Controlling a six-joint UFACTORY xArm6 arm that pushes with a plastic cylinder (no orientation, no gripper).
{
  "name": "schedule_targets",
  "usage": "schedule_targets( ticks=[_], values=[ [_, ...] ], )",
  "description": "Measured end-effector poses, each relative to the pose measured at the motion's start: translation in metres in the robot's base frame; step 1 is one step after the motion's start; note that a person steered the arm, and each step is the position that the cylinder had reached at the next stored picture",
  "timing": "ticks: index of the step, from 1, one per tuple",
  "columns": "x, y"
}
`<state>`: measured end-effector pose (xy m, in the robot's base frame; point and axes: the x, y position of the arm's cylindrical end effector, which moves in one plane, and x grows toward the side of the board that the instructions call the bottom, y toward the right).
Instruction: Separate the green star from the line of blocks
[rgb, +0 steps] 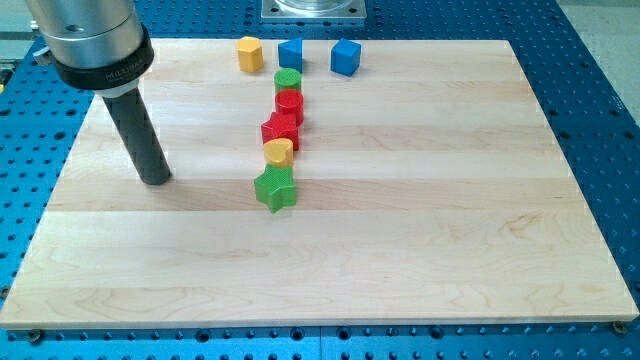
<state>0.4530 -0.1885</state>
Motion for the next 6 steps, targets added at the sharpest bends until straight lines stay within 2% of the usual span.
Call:
schedule_targets(
  ticks=[2,3,4,5,6],
  values=[
    [0.000,-0.001],
    [0.001,0.030],
    [0.002,0.103],
    [0.016,0.136],
    [0.056,0.186]
  ],
)
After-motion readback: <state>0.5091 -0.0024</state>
